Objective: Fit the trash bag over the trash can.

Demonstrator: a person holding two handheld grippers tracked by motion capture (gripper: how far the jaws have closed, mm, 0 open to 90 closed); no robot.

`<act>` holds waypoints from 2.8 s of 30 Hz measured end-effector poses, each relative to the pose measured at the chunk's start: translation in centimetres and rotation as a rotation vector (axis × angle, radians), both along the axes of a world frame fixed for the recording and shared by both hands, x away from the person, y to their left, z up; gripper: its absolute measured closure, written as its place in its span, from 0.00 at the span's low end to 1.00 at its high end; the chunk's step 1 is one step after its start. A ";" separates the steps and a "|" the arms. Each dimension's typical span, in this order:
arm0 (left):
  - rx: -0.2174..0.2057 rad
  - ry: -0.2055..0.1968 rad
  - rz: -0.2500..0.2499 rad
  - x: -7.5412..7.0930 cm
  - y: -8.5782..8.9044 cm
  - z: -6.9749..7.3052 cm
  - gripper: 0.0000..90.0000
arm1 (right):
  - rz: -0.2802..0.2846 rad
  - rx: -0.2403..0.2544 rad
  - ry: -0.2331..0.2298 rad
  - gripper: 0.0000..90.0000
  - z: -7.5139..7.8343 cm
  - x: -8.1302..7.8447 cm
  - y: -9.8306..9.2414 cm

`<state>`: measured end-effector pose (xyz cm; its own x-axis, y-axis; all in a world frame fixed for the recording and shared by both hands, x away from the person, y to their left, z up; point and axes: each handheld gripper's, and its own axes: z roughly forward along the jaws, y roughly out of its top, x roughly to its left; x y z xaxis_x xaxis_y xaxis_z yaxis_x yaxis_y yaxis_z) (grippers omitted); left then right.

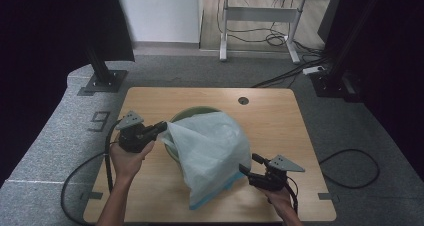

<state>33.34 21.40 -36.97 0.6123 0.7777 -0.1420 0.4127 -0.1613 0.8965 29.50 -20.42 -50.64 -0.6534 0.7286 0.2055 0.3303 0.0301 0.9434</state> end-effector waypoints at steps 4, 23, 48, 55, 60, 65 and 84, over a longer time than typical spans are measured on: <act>-0.011 -0.001 0.007 0.0 0.1 -0.2 1.00 | 0.059 0.006 0.001 0.62 -0.2 0.7 0.4; -0.012 0.001 0.006 0.3 -0.2 -0.5 1.00 | 0.017 0.006 -0.028 0.69 -0.1 -0.4 -1.7; -0.021 0.013 -0.001 0.4 -0.2 -0.9 0.99 | 0.135 0.045 -0.033 0.51 1.4 2.4 0.0; -0.029 0.014 -0.002 0.3 -0.2 -0.9 0.99 | 0.154 0.044 -0.060 0.80 1.7 2.3 0.3; -0.027 0.012 -0.004 0.3 -0.3 -0.9 0.99 | 0.164 0.043 -0.057 0.90 2.0 2.4 0.6; -0.032 0.013 -0.002 0.3 -0.2 -0.9 0.99 | 0.167 0.028 -0.057 0.95 2.0 2.3 1.0; -0.015 0.007 -0.026 0.9 -1.2 -0.5 0.96 | 0.156 0.084 -0.119 0.99 4.5 1.1 -0.8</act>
<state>34.21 20.16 -37.43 0.6310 0.7595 -0.1582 0.4153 -0.1585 0.8958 30.55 -21.26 -46.12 -0.7802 0.6003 0.1757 0.2138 -0.0079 0.9768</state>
